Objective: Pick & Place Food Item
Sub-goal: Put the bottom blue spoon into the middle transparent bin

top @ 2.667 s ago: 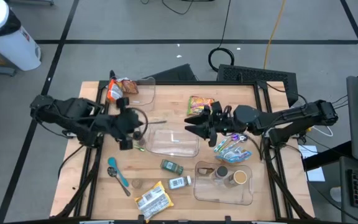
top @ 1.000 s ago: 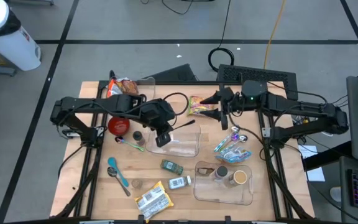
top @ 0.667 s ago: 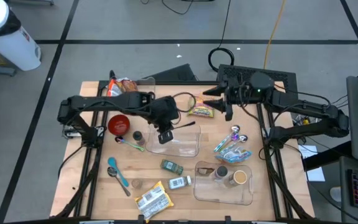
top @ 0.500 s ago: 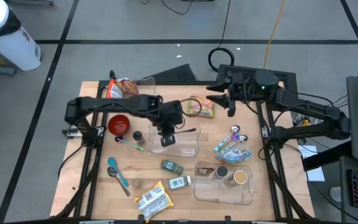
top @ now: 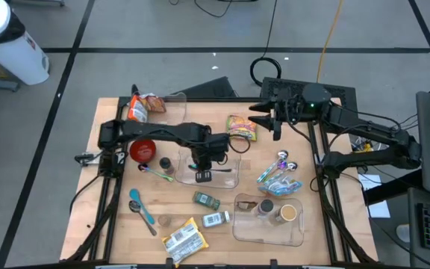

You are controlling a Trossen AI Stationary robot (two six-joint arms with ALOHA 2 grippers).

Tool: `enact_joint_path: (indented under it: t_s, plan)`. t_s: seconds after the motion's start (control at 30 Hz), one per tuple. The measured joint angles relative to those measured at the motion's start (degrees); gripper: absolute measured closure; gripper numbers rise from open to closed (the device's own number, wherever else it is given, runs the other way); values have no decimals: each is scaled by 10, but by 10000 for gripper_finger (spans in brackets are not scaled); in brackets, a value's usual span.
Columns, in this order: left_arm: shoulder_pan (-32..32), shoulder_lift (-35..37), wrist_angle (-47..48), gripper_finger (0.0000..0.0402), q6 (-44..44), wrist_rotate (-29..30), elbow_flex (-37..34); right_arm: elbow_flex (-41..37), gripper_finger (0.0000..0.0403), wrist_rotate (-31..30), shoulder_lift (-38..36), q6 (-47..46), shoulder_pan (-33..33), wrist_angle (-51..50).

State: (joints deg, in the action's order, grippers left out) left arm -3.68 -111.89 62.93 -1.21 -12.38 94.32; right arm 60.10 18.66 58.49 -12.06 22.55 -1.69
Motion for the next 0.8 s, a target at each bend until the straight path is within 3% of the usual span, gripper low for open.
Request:
enact_joint_path:
  t_s: [0.5, 0.8]
  plan:
    - [-14, -61, -60, 401, 12, 1, -2, -29, 206, 26, -8, -29, -1, 3]
    - [-29, -60, -101, 401, -9, -11, -47, -29, 206, 27, -15, -25, -1, 1]
